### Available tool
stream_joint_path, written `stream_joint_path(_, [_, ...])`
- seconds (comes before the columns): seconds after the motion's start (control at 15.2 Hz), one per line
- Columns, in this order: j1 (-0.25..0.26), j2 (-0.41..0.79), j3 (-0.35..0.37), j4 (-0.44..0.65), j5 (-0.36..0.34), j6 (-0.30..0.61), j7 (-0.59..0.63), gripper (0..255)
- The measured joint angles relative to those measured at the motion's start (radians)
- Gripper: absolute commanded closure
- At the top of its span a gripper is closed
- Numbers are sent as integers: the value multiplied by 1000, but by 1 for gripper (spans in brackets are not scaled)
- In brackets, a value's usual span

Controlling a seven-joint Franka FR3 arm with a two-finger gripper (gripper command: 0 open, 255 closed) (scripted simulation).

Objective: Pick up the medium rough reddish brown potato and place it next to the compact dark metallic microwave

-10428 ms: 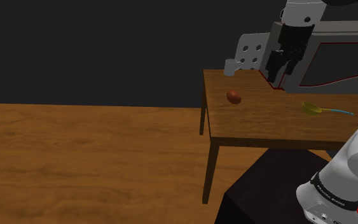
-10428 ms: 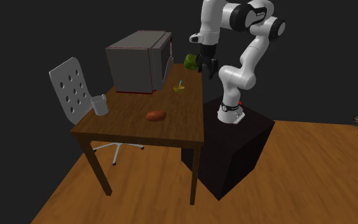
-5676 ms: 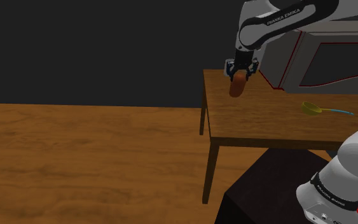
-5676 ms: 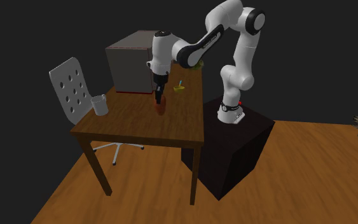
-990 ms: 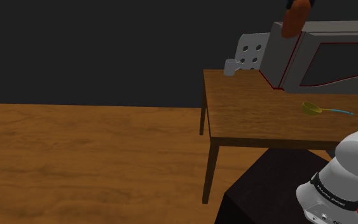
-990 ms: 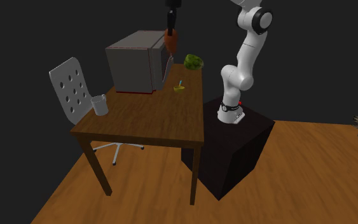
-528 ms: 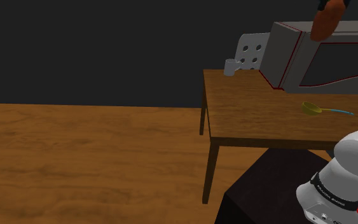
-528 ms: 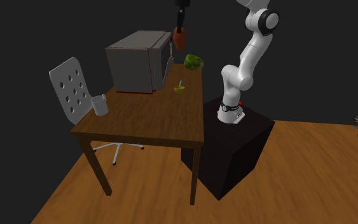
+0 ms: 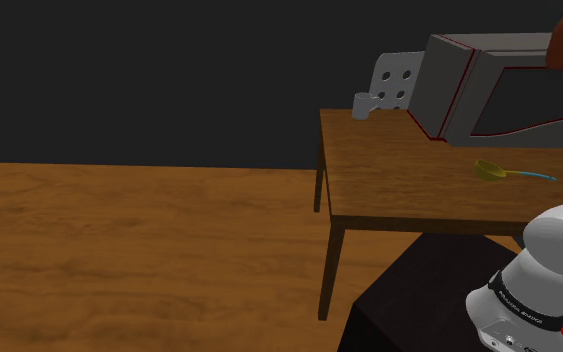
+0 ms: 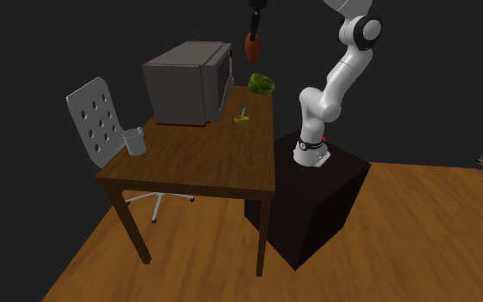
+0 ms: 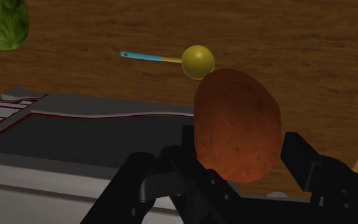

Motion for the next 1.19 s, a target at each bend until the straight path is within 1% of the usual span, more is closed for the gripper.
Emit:
stream_joint_path(0.13, [-8,-25,-28,-7,-21,-9,-39,255])
stream_joint_path(0.26, [-15,-35,-61,12,-42,-27,-85,255])
stream_joint_path(0.53, [-31,-86,-126,-6,-93,-35,-171,255])
stream_joint_path(0.92, [-40,-103,-246,50,-169,-59,-321,255])
stream_joint_path(1.19, [-48,-133,-262,-4,-187,-29,-331,255])
